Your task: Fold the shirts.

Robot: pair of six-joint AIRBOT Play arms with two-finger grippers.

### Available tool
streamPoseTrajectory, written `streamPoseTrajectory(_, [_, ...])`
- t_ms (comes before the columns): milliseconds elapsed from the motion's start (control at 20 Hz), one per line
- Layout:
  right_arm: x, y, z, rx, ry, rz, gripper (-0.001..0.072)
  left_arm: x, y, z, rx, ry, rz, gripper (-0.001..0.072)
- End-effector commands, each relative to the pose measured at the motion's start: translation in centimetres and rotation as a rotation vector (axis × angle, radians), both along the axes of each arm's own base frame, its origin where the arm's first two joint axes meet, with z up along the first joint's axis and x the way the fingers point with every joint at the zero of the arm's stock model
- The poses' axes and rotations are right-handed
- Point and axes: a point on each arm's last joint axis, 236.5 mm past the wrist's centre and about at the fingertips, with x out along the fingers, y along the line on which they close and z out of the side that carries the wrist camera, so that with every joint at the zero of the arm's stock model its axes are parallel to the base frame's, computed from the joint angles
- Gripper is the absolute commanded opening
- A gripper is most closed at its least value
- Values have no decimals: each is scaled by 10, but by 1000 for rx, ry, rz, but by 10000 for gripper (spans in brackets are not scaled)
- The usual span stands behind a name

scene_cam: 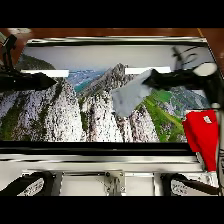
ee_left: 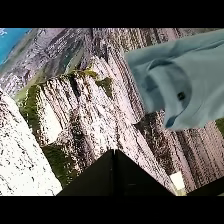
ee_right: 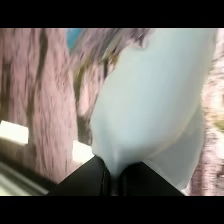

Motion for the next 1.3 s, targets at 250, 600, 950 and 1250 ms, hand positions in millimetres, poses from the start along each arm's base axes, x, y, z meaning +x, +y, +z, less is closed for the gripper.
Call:
streamPoseTrajectory(250, [-81, -243, 83, -47, -53, -578, 62, 0, -3, 2, -18, 1, -4, 40])
streamPoseTrajectory(600, [-235, -336, 6, -350, 450, -743, 62, 0, -3, 2, -19, 1, -4, 40])
streamPoseTrajectory(950, [-290, -349, -38, -275, 641, -869, 63, -1, -4, 2, -22, 2, -5, 40])
streamPoseTrajectory(1250, [-317, -343, -108, -296, 766, -894, 645, -1, -9, 6, -52, 1, -11, 40])
